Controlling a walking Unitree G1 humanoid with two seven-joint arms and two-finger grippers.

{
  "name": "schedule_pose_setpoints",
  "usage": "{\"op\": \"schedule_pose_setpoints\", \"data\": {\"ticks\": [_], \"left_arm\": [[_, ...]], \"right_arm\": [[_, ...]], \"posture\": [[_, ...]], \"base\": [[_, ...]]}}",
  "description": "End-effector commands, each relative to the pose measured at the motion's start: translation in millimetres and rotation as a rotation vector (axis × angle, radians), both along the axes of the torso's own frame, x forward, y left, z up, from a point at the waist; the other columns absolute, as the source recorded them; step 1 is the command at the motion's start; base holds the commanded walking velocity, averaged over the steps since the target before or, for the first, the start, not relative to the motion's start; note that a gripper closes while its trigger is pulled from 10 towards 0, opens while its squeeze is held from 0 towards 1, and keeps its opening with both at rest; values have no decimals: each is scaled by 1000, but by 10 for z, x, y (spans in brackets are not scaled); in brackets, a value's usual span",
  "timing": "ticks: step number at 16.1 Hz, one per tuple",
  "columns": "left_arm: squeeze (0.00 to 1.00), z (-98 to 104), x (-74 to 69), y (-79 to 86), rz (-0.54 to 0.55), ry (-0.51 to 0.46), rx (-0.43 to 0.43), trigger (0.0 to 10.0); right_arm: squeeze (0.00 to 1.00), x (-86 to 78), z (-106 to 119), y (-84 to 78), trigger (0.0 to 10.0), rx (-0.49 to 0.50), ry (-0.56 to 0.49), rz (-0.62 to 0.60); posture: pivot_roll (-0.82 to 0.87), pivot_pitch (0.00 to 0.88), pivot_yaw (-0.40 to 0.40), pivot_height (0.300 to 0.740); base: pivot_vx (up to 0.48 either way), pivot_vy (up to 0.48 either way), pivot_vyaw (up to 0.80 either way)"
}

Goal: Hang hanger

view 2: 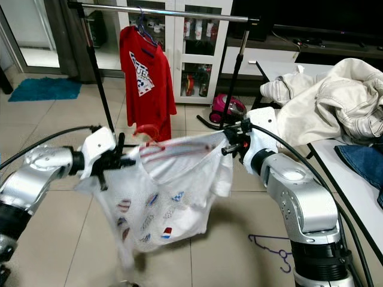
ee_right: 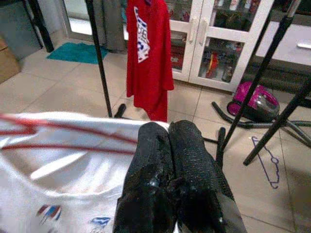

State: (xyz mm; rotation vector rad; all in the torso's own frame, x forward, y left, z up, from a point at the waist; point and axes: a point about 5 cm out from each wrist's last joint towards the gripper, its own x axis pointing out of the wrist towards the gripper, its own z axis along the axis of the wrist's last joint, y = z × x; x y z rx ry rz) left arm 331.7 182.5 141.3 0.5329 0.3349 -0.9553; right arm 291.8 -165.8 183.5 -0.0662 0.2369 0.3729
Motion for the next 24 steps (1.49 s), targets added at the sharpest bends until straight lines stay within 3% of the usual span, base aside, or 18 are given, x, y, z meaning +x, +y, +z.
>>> {"op": "schedule_pose_setpoints", "data": {"ticks": [1, 3, 4, 8, 13, 19, 20, 21, 22, 24], "left_arm": [[0, 76, 73, -33, 25, -60, 1, 0], [0, 74, 65, -149, -31, -62, -42, 0], [0, 53, 6, -269, -111, -27, -81, 0], [0, -32, -58, -371, -198, 28, -51, 0], [0, -76, -5, -308, -165, 23, 10, 0], [0, 3, -26, -417, -238, 13, -75, 0], [0, 22, -32, -433, -251, 14, -95, 0], [0, 38, -43, -444, -267, 16, -112, 0], [0, 38, -45, -438, -270, 17, -113, 0], [0, 44, -43, -421, -272, 17, -114, 0]], "right_arm": [[0, -10, 125, 47, 0, 5, -33, 34], [0, -32, 116, 99, 0, 12, -24, 52], [0, -42, 91, 136, 0, 16, -17, 58], [0, -64, 80, 164, 0, 19, -7, 62], [0, -105, 81, 196, 0, 8, 8, 107], [0, -249, -22, 390, 0, 2, 77, 274], [0, -257, -24, 395, 8471, -16, 72, 288], [0, -275, -18, 404, 10000, -13, 73, 317], [1000, -288, -5, 404, 10000, -8, 73, 338], [1000, -302, 28, 374, 10000, -13, 68, 370]], "posture": [[-99, 0, -29, 740], [-102, 0, -26, 740], [-103, 0, -25, 740], [-105, 0, -18, 740], [-105, 0, -18, 740], [-104, 0, -25, 740], [-105, 0, -26, 740], [-105, 0, -27, 740], [-106, 0, -27, 740], [-106, 0, -27, 740]], "base": [[0, 0, 0], [0, 0, 0], [0, 0, 0], [0, 0, 0], [0, 0, 0], [0, 0, 0], [0, 0, 0], [0, 0, 0], [0, 0, 0], [0, 0, 0]]}}
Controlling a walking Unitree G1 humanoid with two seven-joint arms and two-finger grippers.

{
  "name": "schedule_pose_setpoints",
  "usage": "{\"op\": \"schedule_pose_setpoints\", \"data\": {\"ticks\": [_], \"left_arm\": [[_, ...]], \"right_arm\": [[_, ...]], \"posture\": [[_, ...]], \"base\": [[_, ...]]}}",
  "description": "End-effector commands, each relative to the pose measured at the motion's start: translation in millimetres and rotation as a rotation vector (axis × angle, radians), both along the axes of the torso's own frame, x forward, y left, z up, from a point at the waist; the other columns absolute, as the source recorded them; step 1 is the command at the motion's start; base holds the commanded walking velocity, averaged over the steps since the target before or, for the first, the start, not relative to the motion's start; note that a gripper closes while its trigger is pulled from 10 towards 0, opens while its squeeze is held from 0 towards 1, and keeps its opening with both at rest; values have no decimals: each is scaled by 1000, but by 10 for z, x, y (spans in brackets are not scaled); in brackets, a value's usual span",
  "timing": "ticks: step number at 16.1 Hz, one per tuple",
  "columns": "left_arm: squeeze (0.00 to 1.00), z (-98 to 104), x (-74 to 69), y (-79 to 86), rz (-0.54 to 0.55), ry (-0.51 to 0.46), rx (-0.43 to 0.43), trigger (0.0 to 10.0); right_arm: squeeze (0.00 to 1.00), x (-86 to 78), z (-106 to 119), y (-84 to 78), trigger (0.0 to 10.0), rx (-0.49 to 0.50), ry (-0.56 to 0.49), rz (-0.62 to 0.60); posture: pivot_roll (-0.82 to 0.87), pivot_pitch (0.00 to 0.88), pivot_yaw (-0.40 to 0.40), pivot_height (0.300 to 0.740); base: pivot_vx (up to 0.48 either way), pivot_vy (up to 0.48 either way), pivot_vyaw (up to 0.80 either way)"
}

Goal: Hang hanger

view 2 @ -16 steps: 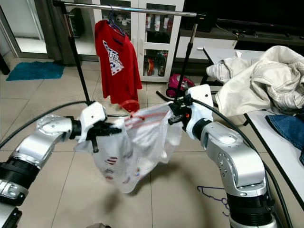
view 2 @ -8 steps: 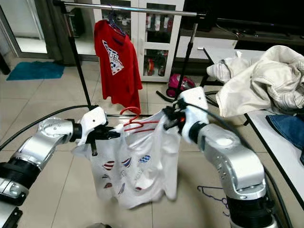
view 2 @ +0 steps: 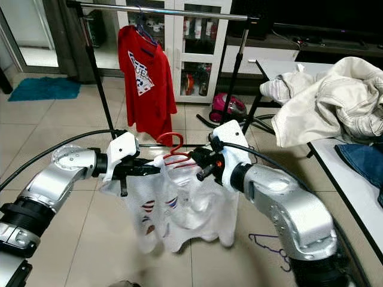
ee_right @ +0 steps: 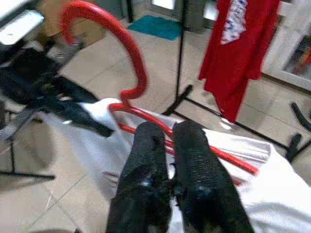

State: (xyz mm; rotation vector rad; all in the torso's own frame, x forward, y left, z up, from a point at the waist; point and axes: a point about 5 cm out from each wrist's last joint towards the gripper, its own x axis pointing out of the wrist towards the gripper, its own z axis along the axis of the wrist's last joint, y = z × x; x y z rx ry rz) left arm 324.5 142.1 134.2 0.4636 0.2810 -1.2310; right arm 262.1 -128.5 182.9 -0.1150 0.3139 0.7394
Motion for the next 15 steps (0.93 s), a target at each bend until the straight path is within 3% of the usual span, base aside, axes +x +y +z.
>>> {"op": "schedule_pose_setpoints", "data": {"ticks": [1, 4, 8, 9, 15], "left_arm": [[0, 128, 32, -4, -15, -48, -27, 0], [0, 161, 20, 23, -36, -50, -36, 0], [0, 180, -36, 34, -115, -41, -7, 0], [0, 187, -68, 32, -163, -42, 23, 0], [0, 317, -82, -58, -246, -103, 48, 0]], "right_arm": [[1000, -12, 65, -43, 10000, -1, -26, 26], [1000, -42, 175, -131, 10000, -47, -69, 132], [1000, -47, 266, -124, 10000, -122, -134, 264], [0, -28, 264, -69, 10000, -157, -146, 325], [0, 1, 157, 231, 10000, -235, -158, 528]], "posture": [[-107, 0, -31, 740], [-109, 0, -33, 740], [-109, 0, -36, 740], [-106, 0, -41, 740], [-98, 0, -48, 740]], "base": [[0, 0, 0], [0, 0, 0], [0, 0, 0], [0, 0, 0], [0, 0, 0]]}}
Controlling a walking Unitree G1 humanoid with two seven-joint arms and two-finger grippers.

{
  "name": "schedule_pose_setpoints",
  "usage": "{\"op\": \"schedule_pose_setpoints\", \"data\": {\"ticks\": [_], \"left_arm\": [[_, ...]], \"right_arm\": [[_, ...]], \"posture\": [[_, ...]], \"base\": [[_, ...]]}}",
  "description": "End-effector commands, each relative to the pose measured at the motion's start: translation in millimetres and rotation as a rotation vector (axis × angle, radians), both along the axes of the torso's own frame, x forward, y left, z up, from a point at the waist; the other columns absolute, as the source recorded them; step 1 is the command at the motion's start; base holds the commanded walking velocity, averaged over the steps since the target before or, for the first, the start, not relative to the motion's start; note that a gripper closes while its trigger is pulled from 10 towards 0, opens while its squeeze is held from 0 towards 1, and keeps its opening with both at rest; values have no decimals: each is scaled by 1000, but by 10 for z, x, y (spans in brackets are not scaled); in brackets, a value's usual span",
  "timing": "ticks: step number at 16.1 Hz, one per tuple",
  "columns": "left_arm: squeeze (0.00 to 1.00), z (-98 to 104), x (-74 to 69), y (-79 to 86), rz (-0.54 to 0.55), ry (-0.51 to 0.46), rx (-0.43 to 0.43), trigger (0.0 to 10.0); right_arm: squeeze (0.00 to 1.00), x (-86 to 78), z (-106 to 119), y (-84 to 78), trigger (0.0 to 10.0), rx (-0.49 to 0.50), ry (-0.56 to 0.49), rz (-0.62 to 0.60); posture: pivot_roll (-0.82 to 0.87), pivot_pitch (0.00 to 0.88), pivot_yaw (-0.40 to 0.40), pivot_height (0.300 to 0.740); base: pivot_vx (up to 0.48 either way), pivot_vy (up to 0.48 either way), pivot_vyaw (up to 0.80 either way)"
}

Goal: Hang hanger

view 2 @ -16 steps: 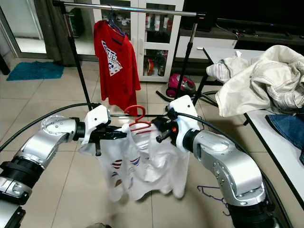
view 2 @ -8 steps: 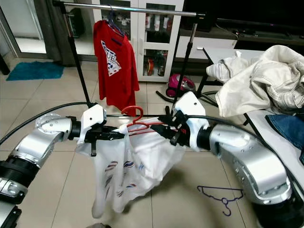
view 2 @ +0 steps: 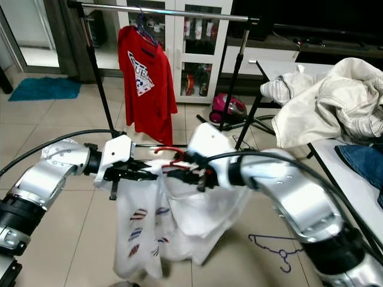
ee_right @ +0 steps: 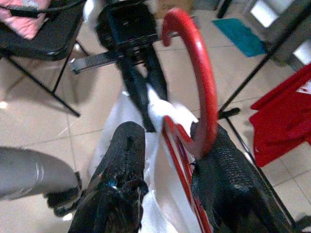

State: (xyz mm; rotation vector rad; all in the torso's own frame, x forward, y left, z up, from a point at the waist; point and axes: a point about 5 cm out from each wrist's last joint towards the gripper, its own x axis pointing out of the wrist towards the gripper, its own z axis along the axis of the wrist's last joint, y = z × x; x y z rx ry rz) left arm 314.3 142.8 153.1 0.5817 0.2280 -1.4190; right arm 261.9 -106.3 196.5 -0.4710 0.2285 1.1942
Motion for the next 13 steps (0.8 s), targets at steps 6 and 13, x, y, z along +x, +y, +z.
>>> {"op": "schedule_pose_setpoints", "data": {"ticks": [6, 13], "left_arm": [[0, 159, 32, -68, -37, -66, -15, 0], [0, 181, 33, -75, -25, -59, -54, 0]], "right_arm": [[0, 5, -46, 31, 0, -35, 33, 38], [0, 26, -101, 3, 0, -55, 52, 8]], "posture": [[-101, 0, -46, 740], [-102, 0, -53, 740]], "base": [[0, 0, 0], [0, 0, 0]]}}
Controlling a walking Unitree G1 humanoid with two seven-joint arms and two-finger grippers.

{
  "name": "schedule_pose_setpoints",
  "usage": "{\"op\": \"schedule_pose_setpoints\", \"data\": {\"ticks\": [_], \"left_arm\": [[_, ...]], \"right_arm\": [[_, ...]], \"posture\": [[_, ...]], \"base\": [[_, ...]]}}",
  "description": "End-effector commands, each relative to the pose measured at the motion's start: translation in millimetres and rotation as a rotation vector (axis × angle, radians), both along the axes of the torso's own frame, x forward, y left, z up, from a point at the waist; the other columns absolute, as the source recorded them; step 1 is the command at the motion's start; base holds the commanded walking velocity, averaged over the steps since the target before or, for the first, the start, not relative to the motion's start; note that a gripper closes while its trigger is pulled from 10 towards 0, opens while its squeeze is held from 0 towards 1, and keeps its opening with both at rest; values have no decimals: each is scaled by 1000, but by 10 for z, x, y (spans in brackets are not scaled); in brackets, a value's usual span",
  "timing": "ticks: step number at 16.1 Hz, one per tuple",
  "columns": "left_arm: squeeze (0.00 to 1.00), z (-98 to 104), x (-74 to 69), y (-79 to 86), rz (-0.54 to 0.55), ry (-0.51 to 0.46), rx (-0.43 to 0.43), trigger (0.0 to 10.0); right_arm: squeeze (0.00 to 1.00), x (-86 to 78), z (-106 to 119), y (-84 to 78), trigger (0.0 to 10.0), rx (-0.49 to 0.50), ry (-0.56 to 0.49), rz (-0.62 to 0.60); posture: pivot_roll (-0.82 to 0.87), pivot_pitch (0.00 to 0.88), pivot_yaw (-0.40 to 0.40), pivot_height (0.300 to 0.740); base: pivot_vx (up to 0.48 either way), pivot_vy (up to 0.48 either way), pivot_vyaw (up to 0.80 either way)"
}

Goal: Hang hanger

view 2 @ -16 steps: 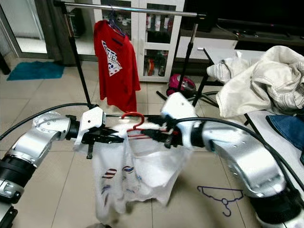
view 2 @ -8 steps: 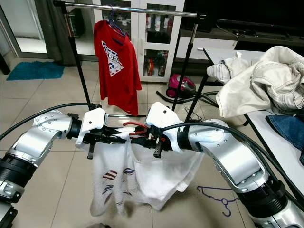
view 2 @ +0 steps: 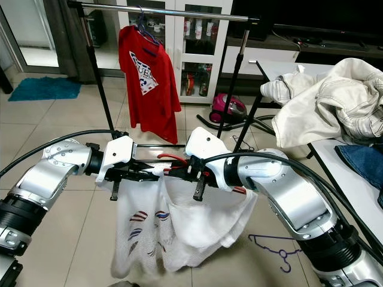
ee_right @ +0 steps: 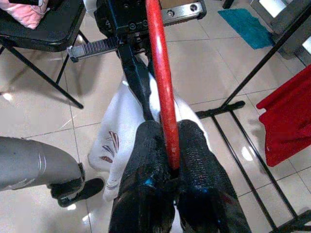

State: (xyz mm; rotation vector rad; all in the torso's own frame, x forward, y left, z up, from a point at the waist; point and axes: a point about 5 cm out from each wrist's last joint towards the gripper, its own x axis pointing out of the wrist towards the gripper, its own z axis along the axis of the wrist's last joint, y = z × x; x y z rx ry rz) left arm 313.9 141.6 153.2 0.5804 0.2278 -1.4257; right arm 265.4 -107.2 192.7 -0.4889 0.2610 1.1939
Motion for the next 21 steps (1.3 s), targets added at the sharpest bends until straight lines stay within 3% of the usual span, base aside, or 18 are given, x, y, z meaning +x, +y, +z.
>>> {"op": "schedule_pose_setpoints", "data": {"ticks": [1, 4, 5, 6, 7, 12, 13, 19, 21], "left_arm": [[0, 185, 35, -63, -17, -59, -59, 0], [0, 187, 36, -62, 1, -59, -76, 0], [0, 176, 44, -57, 24, -53, -85, 10000], [341, 168, 42, -58, 34, -35, -108, 10000], [1000, 173, 43, -59, 44, -33, -130, 10000], [1000, 223, -6, -14, 25, -62, -165, 10000], [0, 245, -19, 5, 13, -63, -163, 10000], [0, 199, -40, 211, 38, -72, -61, 10000], [0, 108, -120, 394, 68, -46, -9, 10000]], "right_arm": [[0, -4, -66, 14, 0, -23, 38, 7], [0, 14, -67, 19, 0, -2, 37, -13], [0, 22, -62, 20, 0, 11, 36, -23], [0, 31, -57, 20, 0, 27, 39, -35], [0, 37, -56, 17, 0, 36, 40, -42], [0, 30, -126, -27, 0, 42, 73, -68], [0, 26, -158, -38, 0, 35, 84, -72], [0, 35, -200, -109, 0, 38, 106, -108], [0, 32, -150, -187, 0, 55, 105, -114]], "posture": [[-102, 0, -53, 740], [-101, 0, -56, 740], [-101, 0, -56, 740], [-101, 0, -58, 740], [-101, 0, -58, 740], [-97, 0, -71, 740], [-95, 0, -72, 740], [-90, 0, -76, 740], [-91, 0, -76, 740]], "base": [[0, 0, 0], [0, 0, 0], [0, 0, 0], [0, 0, 0], [0, 0, 0], [0, 0, 0], [0, 0, 0], [0, 0, 0], [0, 0, 0]]}}
